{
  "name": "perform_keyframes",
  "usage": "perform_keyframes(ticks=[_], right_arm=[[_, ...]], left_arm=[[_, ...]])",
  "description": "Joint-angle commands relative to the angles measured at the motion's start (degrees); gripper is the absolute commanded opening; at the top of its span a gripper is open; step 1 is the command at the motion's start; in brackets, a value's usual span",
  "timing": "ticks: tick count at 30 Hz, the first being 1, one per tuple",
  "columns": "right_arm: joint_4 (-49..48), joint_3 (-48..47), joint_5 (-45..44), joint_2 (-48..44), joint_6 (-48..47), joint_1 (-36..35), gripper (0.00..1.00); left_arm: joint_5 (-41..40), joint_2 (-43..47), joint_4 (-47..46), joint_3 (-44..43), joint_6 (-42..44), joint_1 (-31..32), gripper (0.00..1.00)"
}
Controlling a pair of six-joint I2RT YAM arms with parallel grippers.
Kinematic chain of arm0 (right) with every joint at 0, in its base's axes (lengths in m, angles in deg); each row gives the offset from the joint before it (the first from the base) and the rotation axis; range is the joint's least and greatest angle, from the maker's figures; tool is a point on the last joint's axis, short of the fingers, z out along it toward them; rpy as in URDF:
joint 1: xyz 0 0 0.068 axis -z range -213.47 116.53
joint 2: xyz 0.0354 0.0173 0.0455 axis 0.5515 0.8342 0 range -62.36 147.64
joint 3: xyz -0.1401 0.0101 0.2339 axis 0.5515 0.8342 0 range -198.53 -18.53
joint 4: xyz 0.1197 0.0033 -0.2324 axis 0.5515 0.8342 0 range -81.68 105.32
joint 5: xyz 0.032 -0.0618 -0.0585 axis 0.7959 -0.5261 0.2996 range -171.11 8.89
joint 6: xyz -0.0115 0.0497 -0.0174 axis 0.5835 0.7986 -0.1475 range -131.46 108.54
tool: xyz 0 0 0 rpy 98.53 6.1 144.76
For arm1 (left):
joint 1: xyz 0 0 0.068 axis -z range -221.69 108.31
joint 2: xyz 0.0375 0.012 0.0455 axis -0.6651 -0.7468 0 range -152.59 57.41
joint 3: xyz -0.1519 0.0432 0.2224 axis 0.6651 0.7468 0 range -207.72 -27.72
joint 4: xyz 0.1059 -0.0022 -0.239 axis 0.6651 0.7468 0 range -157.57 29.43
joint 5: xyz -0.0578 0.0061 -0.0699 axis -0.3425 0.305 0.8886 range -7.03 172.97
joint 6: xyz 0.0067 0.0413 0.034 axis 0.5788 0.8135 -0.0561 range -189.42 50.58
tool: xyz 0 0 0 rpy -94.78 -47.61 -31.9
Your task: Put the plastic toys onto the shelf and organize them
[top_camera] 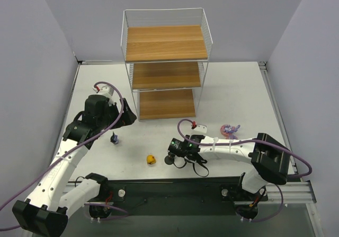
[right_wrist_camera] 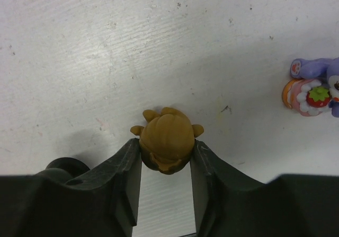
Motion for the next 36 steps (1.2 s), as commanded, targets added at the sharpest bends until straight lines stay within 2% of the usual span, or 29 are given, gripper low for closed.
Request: perform_keyframes(ticks=[1, 2, 5, 12, 17, 27, 34, 36], right_arm=[[2.41, -0.55, -1.78, 0.81, -0.97, 0.28, 0.15], [2.68, -1.08, -1.96, 0.81, -1.66, 0.36, 0.07], [3.91, -2.58, -2.92, 0.2, -2.72, 0.28, 0.0], [6.19, -7.41, -4.59, -3.75, -9.75, 0.45, 0.0], [9.0, -13.82, -4.24, -9.37, -19.24, 2.73, 0.0], [14.45, -34.2, 1.47, -12.9, -37.6, 11.79, 0.0], [20.07, -56.06, 8.58, -7.29, -48.16, 18.55, 0.0], [21.31, -59.25, 10.78, -5.18, -50.7, 20.4, 0.0]], left_arm=[[-0.45, 0.89, -0.02, -0.7, 1.01, 0.09, 0.97], [-0.45, 0.89, -0.02, -0.61, 1.01, 0.09, 0.97], [-0.45, 0.89, -0.02, -0.7, 1.01, 0.09, 0.97], [-0.54, 0.72, -0.02, -0.96, 1.01, 0.09, 0.97], [-0.89, 0.37, -0.2, -1.58, 1.01, 0.0, 0.98], [-0.37, 0.37, -1.17, -1.14, 2.16, -1.32, 0.97], [4.55, -1.04, -4.06, -1.14, 3.12, -2.28, 0.97], [5.95, -1.48, -5.03, -1.4, 3.12, -2.28, 0.97]])
